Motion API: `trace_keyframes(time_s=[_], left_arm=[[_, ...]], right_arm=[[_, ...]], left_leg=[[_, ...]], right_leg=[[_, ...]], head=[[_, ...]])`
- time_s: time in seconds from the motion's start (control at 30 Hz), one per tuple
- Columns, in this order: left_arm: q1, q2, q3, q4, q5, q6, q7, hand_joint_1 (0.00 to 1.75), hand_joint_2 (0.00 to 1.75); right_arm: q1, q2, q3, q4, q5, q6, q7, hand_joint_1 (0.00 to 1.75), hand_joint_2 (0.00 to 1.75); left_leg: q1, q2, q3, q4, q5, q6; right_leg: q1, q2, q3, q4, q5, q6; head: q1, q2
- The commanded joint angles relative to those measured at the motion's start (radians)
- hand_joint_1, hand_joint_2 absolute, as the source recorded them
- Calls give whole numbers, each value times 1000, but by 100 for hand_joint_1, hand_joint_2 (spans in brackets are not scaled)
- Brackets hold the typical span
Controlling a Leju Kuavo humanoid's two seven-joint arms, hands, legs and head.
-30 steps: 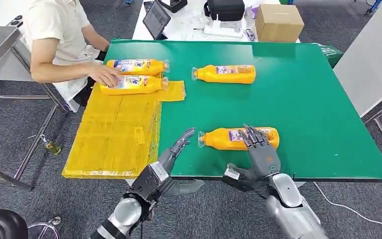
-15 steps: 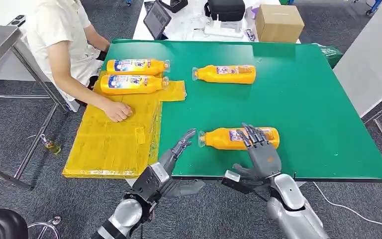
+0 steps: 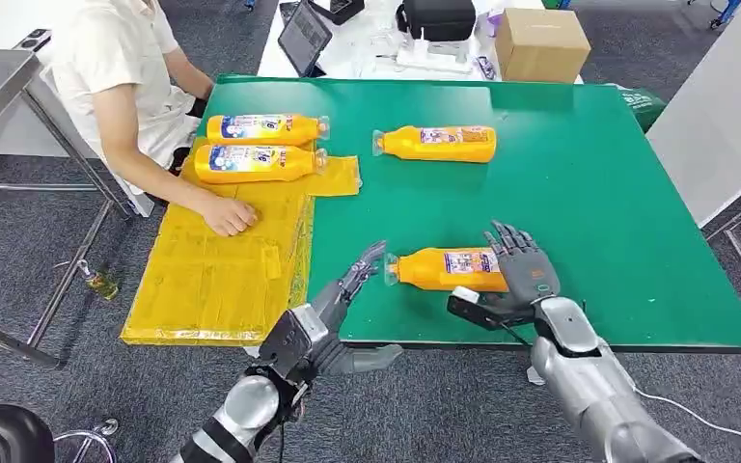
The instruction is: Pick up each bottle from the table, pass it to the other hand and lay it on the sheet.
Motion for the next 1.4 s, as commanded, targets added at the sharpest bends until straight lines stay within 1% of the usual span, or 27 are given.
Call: trace_keyframes(time_s=[0.03, 0.07, 0.1, 0.13, 0.2, 0.23, 0.27, 0.3, 0.37, 0.43, 0.47, 0.53, 0.6, 0.63, 0.67, 0.7, 0.77, 0.83, 0.87, 0.97, 1.1, 1.13, 1.2, 1.27, 1.37, 1.4], left_arm=[[-62, 2, -27, 87, 9, -7, 8, 0, 175], [-62, 2, -27, 87, 9, -7, 8, 0, 175], [-64, 1, -27, 90, 12, -9, 9, 0, 175], [-68, 0, -31, 95, 14, -10, 10, 0, 175], [-70, -2, -34, 96, 20, -16, 10, 0, 175], [-71, 0, -37, 94, 27, -23, 14, 0, 175], [-71, 2, -38, 92, 27, -23, 14, 0, 175], [-71, 2, -38, 92, 27, -23, 14, 0, 175], [-70, 3, -38, 91, 27, -23, 14, 0, 175], [-70, 3, -38, 91, 27, -23, 14, 0, 175], [-70, 3, -38, 91, 27, -23, 14, 0, 175], [-70, 3, -38, 91, 27, -23, 14, 0, 175], [-70, 3, -38, 91, 27, -23, 14, 0, 175], [-69, 7, -41, 86, 27, -24, 14, 0, 175], [-69, 9, -41, 84, 27, -24, 14, 0, 175], [-67, 13, -42, 79, 27, -26, 15, 0, 175], [-66, 17, -43, 73, 28, -32, 18, 0, 175], [-66, 21, -41, 68, 29, -40, 20, 0, 175], [-67, 22, -40, 68, 30, -42, 20, 0, 175], [-67, 22, -40, 68, 30, -42, 20, 0, 175], [-66, 21, -40, 68, 30, -42, 20, 0, 175], [-66, 21, -40, 68, 30, -42, 20, 0, 175], [-66, 21, -40, 68, 30, -42, 20, 0, 175], [-66, 21, -40, 68, 30, -42, 20, 0, 175], [-66, 21, -40, 68, 30, -42, 20, 0, 175], [-66, 21, -40, 68, 30, -42, 20, 0, 175]], right_arm=[[-131, 73, 35, 248, 0, 26, 8, 0, 175], [-131, 73, 35, 248, 0, 26, 8, 0, 175], [-134, 78, 33, 256, -4, 32, 7, 0, 175], [-139, 82, 38, 270, 0, 40, 7, 0, 175], [-145, 90, 44, 288, -1, 57, 6, 0, 175], [-148, 93, 51, 299, 2, 79, 6, 0, 175], [-148, 93, 55, 303, 5, 87, 8, 0, 175], [-148, 93, 55, 303, 5, 87, 8, 0, 175], [-148, 91, 55, 303, 6, 87, 8, 0, 175], [-148, 91, 55, 303, 6, 87, 8, 0, 175], [-148, 91, 55, 303, 6, 87, 8, 0, 175], [-148, 91, 55, 303, 6, 87, 8, 0, 175], [-148, 91, 55, 303, 6, 87, 8, 0, 175], [-153, 84, 70, 306, 12, 132, 9, 0, 175], [-156, 76, 77, 306, 15, 158, 6, 98, 175], [-158, 67, 84, 298, 13, 185, 1, 175, 175], [-161, 51, 94, 288, 8, 218, -8, 175, 175], [-164, 34, 94, 273, -18, 271, -31, 175, 175], [-163, 27, 95, 265, -23, 278, -35, 175, 175], [-163, 27, 95, 265, -23, 278, -35, 175, 175], [-161, 29, 96, 264, -23, 277, -34, 175, 175], [-161, 29, 96, 264, -23, 277, -34, 175, 175], [-161, 29, 96, 264, -23, 277, -34, 175, 175], [-161, 29, 96, 264, -23, 277, -34, 175, 175], [-161, 29, 96, 264, -23, 277, -34, 175, 175], [-161, 29, 96, 264, -23, 277, -34, 175, 175]], left_leg=[[0, 4, 7, -1, -3, 1], [0, 2, 3, -1, -1, 1], [0, 4, 7, -1, -3, 1], [0, 3, 5, -1, -2, 1], [1, 4, 9, -1, -3, 2], [0, 3, 4, -1, -1, 1], [0, 3, 5, -1, -1, 1], [1, 4, 9, -1, -2, 2], [1, 4, 9, -2, -2, 2], [0, 1, 4, -1, -1, 1], [1, 2, 6, -1, -1, 1], [1, 2, 7, -1, -1, 1], [0, 2, 5, -1, -1, 1], [1, 2, 6, -1, -1, 1], [0, 2, 7, -1, -1, 1], [1, 2, 9, -1, -2, 2], [0, 1, 5, -1, -1, 1], [0, 1, 8, -1, -1, 2], [0, 0, 6, -1, 0, 1], [0, -2, 6, -1, 0, 1], [0, -1, 6, -1, 0, 2], [1, -1, 7, -1, 0, 2], [0, -1, 6, -1, 0, 2], [1, -1, 9, -2, 0, 2], [0, -1, 6, -1, 0, 1], [1, -1, 7, -1, 0, 2]], right_leg=[[1, 2, 6, -1, -2, -4], [1, 1, 2, -1, -1, -2], [1, 2, 6, -1, -2, -4], [1, 1, 5, -1, -1, -3], [2, 2, 8, -2, -1, -5], [1, 1, 4, -1, -1, -3], [1, 1, 4, -1, -1, -3], [2, 1, 8, -2, -1, -6], [2, 2, 8, -2, -1, -6], [1, -1, 4, -1, -1, -3], [2, 0, 5, -2, -1, -4], [2, -1, 6, -2, -1, -4], [1, 0, 4, -1, -1, -3], [1, 0, 5, -1, -1, -3], [1, 0, 6, -2, -1, -4], [2, 0, 8, -2, -1, -5], [1, 0, 5, -1, -1, -3], [1, -1, 7, -1, -1, -4], [1, -1, 5, -1, -1, -2], [1, -4, 7, -2, -1, -3], [1, -2, 7, -1, -1, -2], [2, -3, 9, -2, -1, -3], [1, -3, 7, -1, -1, -3], [2, -3, 10, -3, -1, -5], [1, -2, 6, -1, -1, -2], [1, -3, 8, -2, -1, -3]], head=[[0, 0], [0, 0], [0, 0], [0, 0], [0, 0], [0, 0], [0, 0], [0, 0], [0, 0], [0, 0], [0, 0], [0, 0], [0, 0], [0, 0], [0, 0], [0, 0], [0, 0], [0, 0], [0, 0], [0, 0], [0, 0], [0, 0], [0, 0], [0, 0], [0, 0], [0, 0]])
